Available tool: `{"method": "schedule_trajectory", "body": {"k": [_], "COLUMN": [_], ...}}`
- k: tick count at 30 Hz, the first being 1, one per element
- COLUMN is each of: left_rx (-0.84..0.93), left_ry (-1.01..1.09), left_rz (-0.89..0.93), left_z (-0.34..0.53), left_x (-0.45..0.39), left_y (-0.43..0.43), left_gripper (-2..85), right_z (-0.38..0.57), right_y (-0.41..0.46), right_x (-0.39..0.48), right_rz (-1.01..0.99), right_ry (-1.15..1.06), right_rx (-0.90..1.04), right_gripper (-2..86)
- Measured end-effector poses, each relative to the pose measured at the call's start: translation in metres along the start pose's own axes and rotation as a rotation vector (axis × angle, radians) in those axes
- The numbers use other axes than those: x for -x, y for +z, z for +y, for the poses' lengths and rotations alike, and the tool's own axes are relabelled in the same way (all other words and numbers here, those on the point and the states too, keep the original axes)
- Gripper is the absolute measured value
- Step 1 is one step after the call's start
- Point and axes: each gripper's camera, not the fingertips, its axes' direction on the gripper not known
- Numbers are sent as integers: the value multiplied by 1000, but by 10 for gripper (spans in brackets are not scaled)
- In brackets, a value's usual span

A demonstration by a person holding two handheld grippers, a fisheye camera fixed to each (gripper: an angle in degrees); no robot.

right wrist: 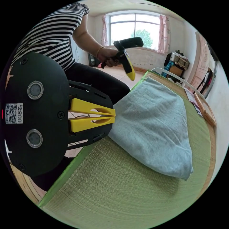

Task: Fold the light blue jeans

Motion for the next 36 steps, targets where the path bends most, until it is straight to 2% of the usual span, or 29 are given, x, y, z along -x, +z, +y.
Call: {"method": "schedule_trajectory", "body": {"k": [4,9,20,30,33,36], "left_rx": [165,209,115,89,31,-105], "left_ry": [-61,-171,-353,-324,-277,-253], "left_rz": [144,214,341,400,353,225], "left_z": [-14,-21,-32,-32,-29,-30], "left_x": [3,19,52,62,68,84], "left_y": [46,74,78,59,27,-24], "left_gripper": [59,81,70,47,49,60], "right_z": [43,97,146,150,148,148], "right_y": [-4,-1,33,80,96,110], "right_x": [-33,-80,-128,-129,-125,-122], "right_rz": [-65,-140,-321,-379,-370,-376], "right_ry": [90,219,313,336,341,349], "right_rx": [-72,-141,-187,-147,-122,-111], "right_gripper": [5,26,72,79,82,80]}}
